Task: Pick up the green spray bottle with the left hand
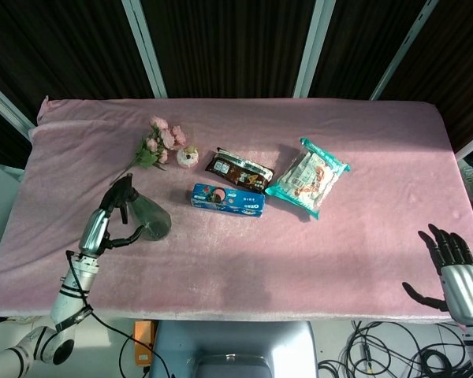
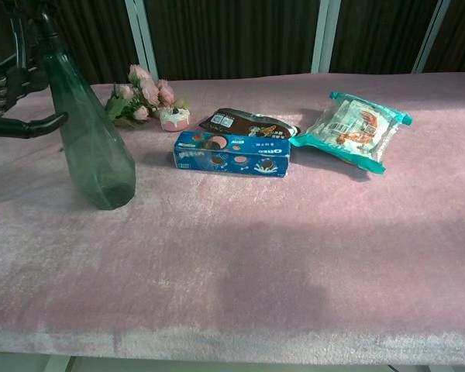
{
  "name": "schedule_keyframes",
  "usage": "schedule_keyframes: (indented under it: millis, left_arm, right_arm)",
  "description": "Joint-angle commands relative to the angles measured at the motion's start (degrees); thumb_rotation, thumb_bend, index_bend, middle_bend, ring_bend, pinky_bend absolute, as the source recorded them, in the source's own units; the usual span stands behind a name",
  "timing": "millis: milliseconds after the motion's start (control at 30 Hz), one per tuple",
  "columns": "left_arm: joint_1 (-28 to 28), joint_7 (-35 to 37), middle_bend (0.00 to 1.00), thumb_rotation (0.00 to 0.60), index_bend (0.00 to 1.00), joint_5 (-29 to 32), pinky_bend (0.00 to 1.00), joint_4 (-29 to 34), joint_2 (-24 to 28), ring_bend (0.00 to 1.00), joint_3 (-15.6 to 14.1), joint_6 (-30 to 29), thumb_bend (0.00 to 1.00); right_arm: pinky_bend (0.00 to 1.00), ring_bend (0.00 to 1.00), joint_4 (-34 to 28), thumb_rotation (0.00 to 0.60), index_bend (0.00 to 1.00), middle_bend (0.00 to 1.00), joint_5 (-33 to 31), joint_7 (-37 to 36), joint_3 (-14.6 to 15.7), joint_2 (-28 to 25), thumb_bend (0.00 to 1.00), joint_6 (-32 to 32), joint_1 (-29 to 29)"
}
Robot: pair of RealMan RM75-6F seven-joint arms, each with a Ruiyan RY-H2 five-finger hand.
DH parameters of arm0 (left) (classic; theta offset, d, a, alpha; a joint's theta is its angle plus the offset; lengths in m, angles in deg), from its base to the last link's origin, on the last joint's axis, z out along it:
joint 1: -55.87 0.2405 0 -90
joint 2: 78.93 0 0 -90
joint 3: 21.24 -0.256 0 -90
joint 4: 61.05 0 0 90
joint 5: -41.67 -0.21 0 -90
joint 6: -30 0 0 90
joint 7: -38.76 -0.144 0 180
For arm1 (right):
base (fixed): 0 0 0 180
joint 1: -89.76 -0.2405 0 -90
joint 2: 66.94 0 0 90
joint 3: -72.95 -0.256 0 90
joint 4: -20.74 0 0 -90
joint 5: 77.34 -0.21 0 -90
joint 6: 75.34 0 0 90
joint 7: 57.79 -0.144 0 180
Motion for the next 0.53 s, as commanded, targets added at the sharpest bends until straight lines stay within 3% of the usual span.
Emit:
schedule_keyframes:
  millis: [33,133,233,333,533]
  left_arm:
    - [4.2,-15.9,0.0,0.519,0.0,-1.3,0.0,3.1,12.5,0.0,-6.9,2.6,0.28]
    - [8.9,-33.1,0.0,0.562,0.0,4.2,0.0,8.7,19.3,0.0,-8.1,1.3,0.28]
    - [13.8,-47.1,0.0,0.6,0.0,6.7,0.0,10.0,18.0,0.0,-7.7,-7.1,0.3]
    - [16.7,-52.3,0.0,0.6,0.0,6.0,0.0,7.0,13.7,0.0,-7.3,-13.7,0.3]
    - [17.2,-54.6,0.0,0.6,0.0,5.6,0.0,6.4,12.4,0.0,-7.5,-13.7,0.31]
  right_arm:
    - [0.0,0.0,0.1,0.6,0.0,0.0,0.0,-0.2,0.0,-0.1,0.34,-0.5,0.3]
    - [0.0,0.0,0.1,0.6,0.0,0.0,-0.2,0.1,-0.1,0.0,0.34,-0.6,0.4]
    - [0.0,0.0,-0.1,0.6,0.0,0.0,-0.1,1.1,0.0,0.3,0.34,-0.5,0.5]
    - [0.0,0.0,-0.4,0.6,0.0,0.0,0.4,1.5,0.2,0.4,0.34,-1.1,0.7]
    - [0.0,0.0,-0.5,0.6,0.0,0.0,0.5,1.6,0.1,0.4,0.34,-1.8,1.1]
